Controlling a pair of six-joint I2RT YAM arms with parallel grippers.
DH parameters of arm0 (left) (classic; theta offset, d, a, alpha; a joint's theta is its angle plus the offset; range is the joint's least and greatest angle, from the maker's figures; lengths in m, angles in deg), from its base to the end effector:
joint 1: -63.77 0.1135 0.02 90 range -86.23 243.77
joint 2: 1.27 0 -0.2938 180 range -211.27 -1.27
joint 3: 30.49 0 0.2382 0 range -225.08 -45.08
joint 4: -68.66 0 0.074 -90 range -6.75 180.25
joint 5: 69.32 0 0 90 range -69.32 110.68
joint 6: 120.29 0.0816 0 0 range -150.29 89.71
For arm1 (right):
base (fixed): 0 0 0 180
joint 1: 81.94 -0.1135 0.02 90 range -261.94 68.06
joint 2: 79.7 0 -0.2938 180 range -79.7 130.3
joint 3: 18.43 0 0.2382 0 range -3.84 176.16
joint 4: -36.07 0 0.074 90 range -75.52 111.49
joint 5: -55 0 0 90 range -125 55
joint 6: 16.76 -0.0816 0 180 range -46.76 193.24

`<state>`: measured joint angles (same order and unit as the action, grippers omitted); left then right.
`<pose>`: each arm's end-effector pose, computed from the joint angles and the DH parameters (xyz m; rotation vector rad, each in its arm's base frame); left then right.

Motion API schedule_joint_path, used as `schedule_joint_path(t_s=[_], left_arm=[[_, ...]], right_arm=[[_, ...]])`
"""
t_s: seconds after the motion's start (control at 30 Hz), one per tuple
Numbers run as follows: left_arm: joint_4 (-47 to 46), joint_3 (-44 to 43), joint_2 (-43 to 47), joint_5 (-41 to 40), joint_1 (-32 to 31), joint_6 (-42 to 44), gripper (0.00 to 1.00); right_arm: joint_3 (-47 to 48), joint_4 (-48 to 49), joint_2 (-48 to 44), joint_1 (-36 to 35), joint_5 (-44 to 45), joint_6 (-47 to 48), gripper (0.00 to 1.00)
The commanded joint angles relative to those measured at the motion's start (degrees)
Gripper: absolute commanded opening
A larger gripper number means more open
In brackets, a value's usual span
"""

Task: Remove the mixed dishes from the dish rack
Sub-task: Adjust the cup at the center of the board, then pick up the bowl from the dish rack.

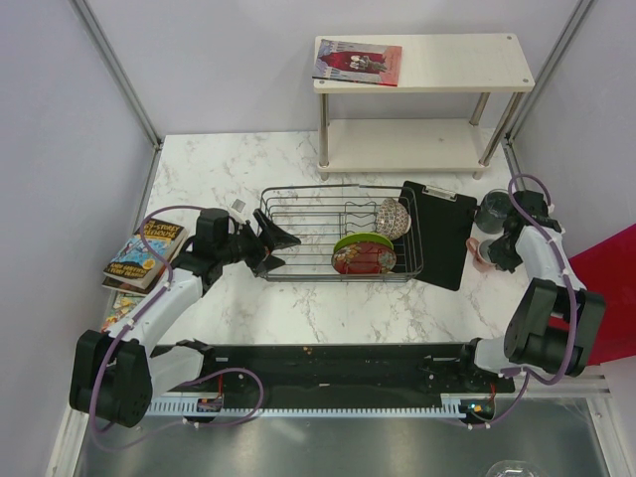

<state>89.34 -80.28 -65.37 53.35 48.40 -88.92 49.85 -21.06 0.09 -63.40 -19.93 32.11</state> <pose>0.2191 -0.1059 0.2371 -0.5384 2.3408 -1.2998 0.2369 -0.1018 0.2128 1.4097 2.3218 -0.2519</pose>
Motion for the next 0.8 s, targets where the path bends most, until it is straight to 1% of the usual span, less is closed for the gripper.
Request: schedule_joint_path(t_s=[0.0,0.13,0.17,0.23,0.27,0.33,0.37,0.57,0.77], left_arm=[[6.66,2.86,-0.42,-0.23,-0.09,2.91,0.97],[6.66,2.59,-0.77,-0.23,-0.09,2.91,0.97],[6.57,2.59,-0.85,-0.32,-0.09,2.91,0.97],[6.66,2.33,-0.68,-0.41,-0.09,2.82,0.97],[6.66,2.33,-0.68,-0.41,-0.09,2.73,0.97],[6.57,2.24,-0.77,-0.58,-0.18,2.82,0.97],[6.66,2.24,-0.77,-0.67,-0.18,2.82,0.97],[6.57,2.33,-1.38,-0.76,-0.09,3.0,0.97],[6.48,2.07,-1.91,-1.11,-0.18,3.17,0.97]], right_arm=[[-1.57,3.34,0.28,0.26,-1.27,0.43,0.21],[-2.28,4.14,0.02,0.44,-1.8,0.43,0.33],[-2.19,4.22,0.02,0.53,-2.06,0.52,0.38],[-1.75,4.22,0.02,0.53,-2.5,0.43,0.43],[-1.23,4.05,0.02,0.53,-2.59,0.43,0.48],[-0.7,3.61,-0.25,0.53,-3.29,0.34,0.52],[-0.26,3.52,-0.51,0.53,-3.64,0.43,0.55],[0.54,2.12,-3.49,0.53,-4.96,0.34,0.66],[1.32,0.8,-7.54,0.44,-7.59,-0.19,0.68]])
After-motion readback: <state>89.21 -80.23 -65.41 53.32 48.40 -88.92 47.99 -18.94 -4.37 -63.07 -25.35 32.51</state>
